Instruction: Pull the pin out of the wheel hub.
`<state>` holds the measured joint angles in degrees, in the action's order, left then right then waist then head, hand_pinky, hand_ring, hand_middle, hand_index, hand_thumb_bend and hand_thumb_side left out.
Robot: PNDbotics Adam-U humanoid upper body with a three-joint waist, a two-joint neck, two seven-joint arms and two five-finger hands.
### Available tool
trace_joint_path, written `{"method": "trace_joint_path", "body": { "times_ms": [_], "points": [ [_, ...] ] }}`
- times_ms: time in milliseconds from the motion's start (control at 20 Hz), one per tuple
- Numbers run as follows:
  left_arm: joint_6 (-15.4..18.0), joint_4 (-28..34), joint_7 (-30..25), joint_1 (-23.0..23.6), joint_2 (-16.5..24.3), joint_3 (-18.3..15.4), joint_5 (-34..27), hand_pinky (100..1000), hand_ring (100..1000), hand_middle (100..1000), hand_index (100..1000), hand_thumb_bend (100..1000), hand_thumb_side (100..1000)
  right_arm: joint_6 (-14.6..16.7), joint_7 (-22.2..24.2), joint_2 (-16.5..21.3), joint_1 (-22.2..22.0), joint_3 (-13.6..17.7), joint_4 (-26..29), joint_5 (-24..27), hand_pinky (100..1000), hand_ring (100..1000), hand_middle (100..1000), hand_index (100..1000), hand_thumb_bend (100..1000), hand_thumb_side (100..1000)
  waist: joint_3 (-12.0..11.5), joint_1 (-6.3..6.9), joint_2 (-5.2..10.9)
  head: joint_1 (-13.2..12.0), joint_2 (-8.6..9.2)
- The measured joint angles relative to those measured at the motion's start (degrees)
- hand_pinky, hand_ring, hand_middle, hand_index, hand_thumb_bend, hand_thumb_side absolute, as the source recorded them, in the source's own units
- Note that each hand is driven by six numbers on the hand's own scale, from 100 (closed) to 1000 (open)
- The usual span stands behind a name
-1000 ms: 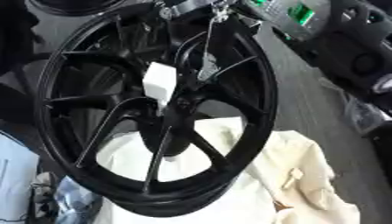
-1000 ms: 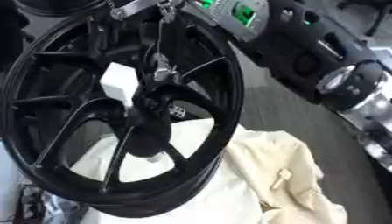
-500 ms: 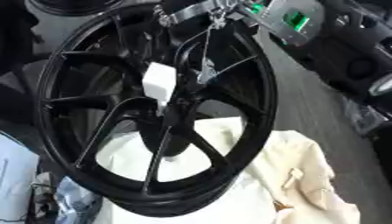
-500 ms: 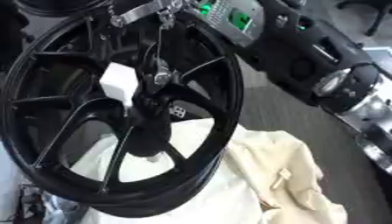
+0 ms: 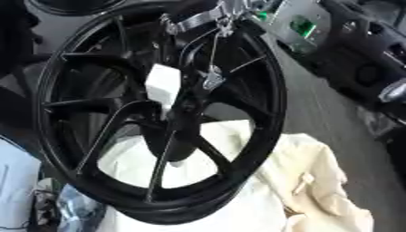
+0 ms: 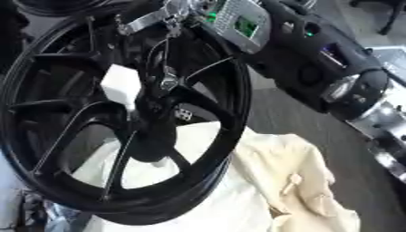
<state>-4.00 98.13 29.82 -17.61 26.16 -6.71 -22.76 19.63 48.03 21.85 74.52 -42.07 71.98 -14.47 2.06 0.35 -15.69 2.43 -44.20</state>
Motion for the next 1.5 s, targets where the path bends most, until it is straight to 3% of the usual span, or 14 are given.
{"method": "trace_joint_path", "body": {
  "times_ms": [350, 550, 1100, 1150, 1200, 1500],
  "points": [
    [0.00, 0.00, -0.01, 0.00, -0.02, 0.15, 0.00, 739, 781, 755, 722, 255, 837, -0.56, 0.56, -0.01, -0.28, 0.01, -0.01, 0.54, 882, 770, 657, 752, 386, 100, 0.06, 0.18, -0.11, 0.12, 0.00],
    [0.00, 0.00, -0.01, 0.00, -0.03, 0.16, 0.00, 739, 781, 754, 722, 254, 838, -0.83, 0.83, -0.01, -0.42, 0.03, 0.01, 0.56, 882, 794, 734, 820, 461, 100, 0.06, 0.18, -0.22, 0.13, 0.00],
    [-0.02, 0.00, -0.05, 0.00, -0.05, 0.16, 0.00, 739, 781, 755, 721, 253, 839, -1.23, 1.23, 0.01, 1.08, 0.77, 3.71, 1.80, 884, 801, 754, 846, 455, 100, 0.20, 0.18, -0.22, 0.15, 0.00],
    [-0.02, 0.00, -0.06, 0.00, -0.05, 0.16, 0.00, 739, 781, 755, 721, 246, 843, -1.31, 1.32, 0.02, 1.14, 0.77, 4.01, 2.04, 885, 801, 754, 846, 364, 100, 0.20, 0.16, -0.22, 0.14, 0.00],
    [-0.02, 0.00, -0.06, 0.00, -0.05, 0.16, 0.00, 739, 781, 755, 721, 253, 839, -1.43, 1.43, 0.04, 1.15, 0.78, 4.22, 2.28, 886, 801, 753, 846, 457, 100, 0.20, 0.14, -0.22, 0.12, 0.00],
    [-0.02, 0.00, -0.15, -0.04, -0.05, 0.16, 0.00, 739, 781, 755, 722, 253, 840, -2.19, 2.19, 0.13, 2.12, 2.20, 4.20, 4.31, 890, 800, 751, 844, 458, 100, 0.03, 0.01, -0.35, -0.30, 0.00]
  ]
}}
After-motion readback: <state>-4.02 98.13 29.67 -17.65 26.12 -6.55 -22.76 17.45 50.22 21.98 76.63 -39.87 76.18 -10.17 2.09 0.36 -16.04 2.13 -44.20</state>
